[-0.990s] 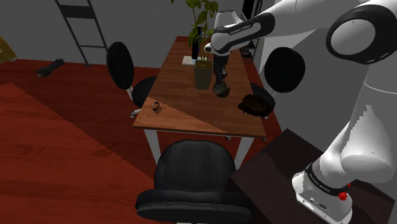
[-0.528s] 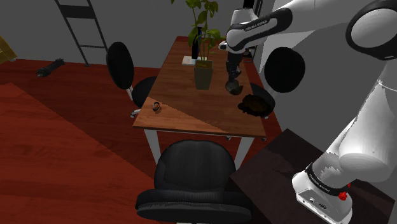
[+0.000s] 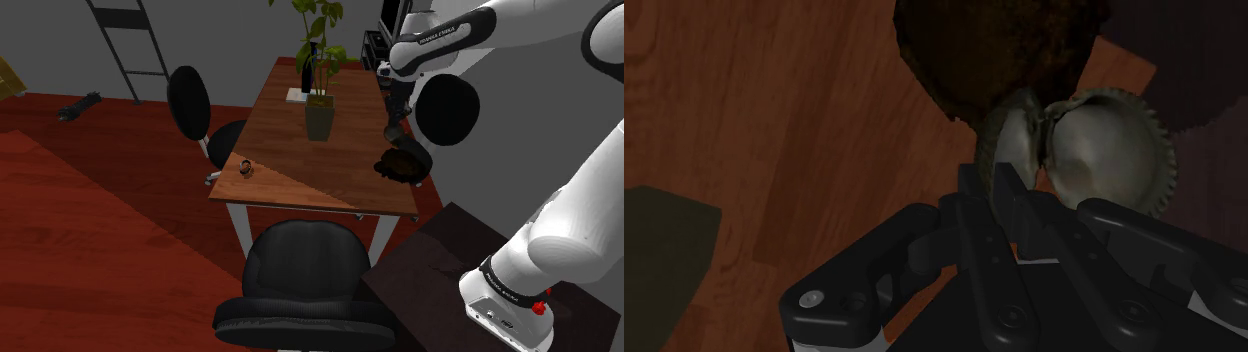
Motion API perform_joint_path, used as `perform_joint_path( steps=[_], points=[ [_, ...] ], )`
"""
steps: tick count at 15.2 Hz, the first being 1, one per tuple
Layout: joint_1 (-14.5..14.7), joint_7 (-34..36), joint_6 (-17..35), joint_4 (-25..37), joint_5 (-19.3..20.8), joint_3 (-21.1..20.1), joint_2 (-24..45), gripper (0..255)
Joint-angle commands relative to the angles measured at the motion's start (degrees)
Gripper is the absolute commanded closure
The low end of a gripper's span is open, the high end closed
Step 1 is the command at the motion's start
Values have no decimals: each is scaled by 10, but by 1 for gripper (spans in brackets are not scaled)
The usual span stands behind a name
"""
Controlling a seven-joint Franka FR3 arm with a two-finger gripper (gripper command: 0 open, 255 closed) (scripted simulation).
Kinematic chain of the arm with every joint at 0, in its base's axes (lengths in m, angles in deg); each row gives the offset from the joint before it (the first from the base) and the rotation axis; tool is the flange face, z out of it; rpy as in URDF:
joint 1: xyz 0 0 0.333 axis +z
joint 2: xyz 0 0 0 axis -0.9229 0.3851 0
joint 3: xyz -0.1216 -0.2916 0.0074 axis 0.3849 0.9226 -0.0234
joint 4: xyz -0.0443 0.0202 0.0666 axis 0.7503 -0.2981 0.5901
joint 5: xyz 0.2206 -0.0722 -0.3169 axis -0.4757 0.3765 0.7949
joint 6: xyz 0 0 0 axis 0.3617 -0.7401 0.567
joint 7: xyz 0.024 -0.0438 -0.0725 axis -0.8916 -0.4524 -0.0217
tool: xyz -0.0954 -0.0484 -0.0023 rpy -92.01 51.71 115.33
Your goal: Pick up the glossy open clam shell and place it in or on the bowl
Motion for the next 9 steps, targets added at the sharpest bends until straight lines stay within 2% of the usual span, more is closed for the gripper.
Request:
perform_joint_path(
  steps=[1,3,9],
  points=[
    [-13,-22,-1,-15,6,12,-18,255],
    [-27,-47,-1,-26,11,25,-30,255],
    [-28,-53,43,-49,2,26,-7,255]
  ],
)
